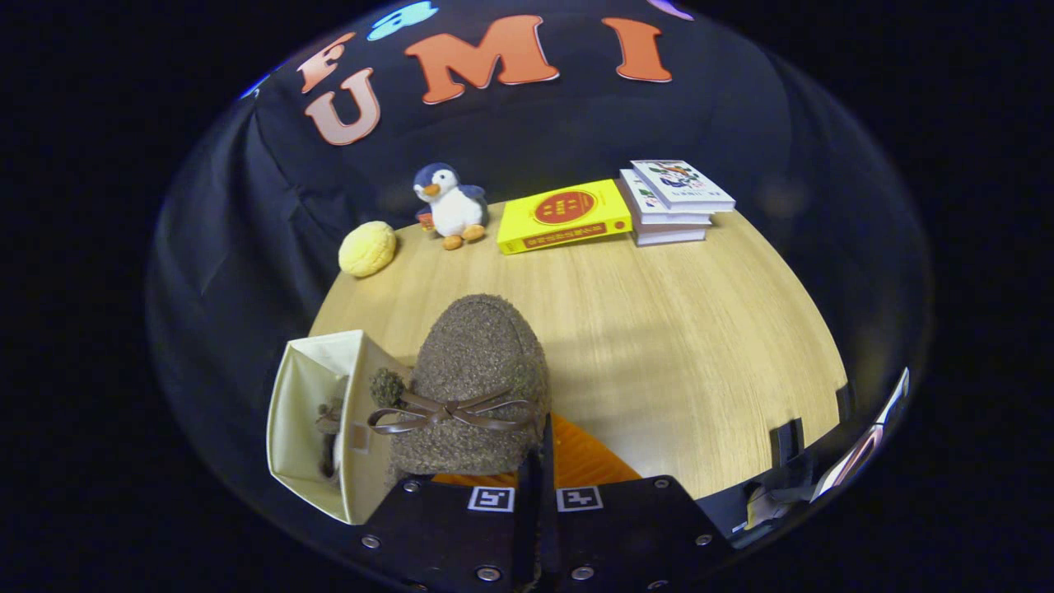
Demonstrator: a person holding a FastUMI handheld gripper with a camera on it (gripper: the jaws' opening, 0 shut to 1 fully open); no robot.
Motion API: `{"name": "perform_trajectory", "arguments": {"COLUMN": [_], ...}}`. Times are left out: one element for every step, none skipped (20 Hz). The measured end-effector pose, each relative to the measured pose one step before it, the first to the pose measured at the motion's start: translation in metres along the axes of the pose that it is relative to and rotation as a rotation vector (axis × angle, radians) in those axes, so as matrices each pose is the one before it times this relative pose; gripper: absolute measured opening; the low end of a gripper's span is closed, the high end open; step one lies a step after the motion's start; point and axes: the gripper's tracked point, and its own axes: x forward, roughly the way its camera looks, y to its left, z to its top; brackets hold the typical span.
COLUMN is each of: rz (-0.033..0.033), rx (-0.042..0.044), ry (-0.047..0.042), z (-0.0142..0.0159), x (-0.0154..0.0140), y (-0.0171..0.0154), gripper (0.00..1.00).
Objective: Open the storage box then place both shoes into the box .Put the left shoe in first, then the right shoe, with the right side of both shoes facing outward in a uniform manner.
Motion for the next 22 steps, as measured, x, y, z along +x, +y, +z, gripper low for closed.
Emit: {"name": "perform_trajectory", "arguments": {"rz": [0.01843,0.01799,0.01455,0.01283,0.01124,0.01143,0.00981,0.00879,0.01023,0.00496,0.00287,-0.00292,-0.00190,-0.00316,-0.00968,-0.01434,-0.01606,-0.01566,-0.01387,-0.01882,-0.02198,-0.02816], "rx": [-0.01300,-0.01400,-0.01053,-0.01048,-0.00552,-0.00903,-0.00760,-0.00615,-0.00551,-0.00444,-0.00751,-0.00382,-0.00164,-0.00239,-0.00585,-0.00583,-0.00620,-0.00511,-0.00142,-0.00111,-0.00636,-0.01143], "ry": [-0.00501,0.00020,-0.00050,0.00685,0.00304,0.00495,0.00182,0.00172,-0.00146,-0.00100,0.00308,0.00628,0.01045,0.00508,0.01026,0.01170,0.01491,0.02088,0.01522,0.01166,0.00902,0.01024], "z": [0.00322,0.00158,0.00182,-0.00071,0.00016,0.00095,0.00042,0.00009,0.00023,0.00025,-0.00098,-0.00253,-0.00449,-0.00305,-0.00397,-0.00526,-0.00488,-0.00684,-0.00533,-0.00439,-0.00284,-0.00354], "x": [-0.00176,-0.00038,0.00075,0.00149,0.00143,0.00159,0.00152,0.00120,0.00178,0.00292,0.00410,0.00391,0.00569,0.00746,0.00698,0.00653,0.00667,0.00708,0.00644,0.00628,0.00557,0.00539], "y": [0.01691,0.01622,0.01535,0.01449,0.01400,0.01382,0.01314,0.01278,0.01279,0.01114,0.01064,0.00897,0.00824,0.00721,0.00525,0.00266,0.00316,0.00100,0.00113,-0.00017,-0.00108,-0.00255], "gripper": [0.05,0.04,0.04,0.04,0.04,0.04,0.04,0.04,0.04,0.04,0.05,0.04,0.04,0.04,0.04,0.04,0.05,0.04,0.04,0.05,0.05,0.06]}}
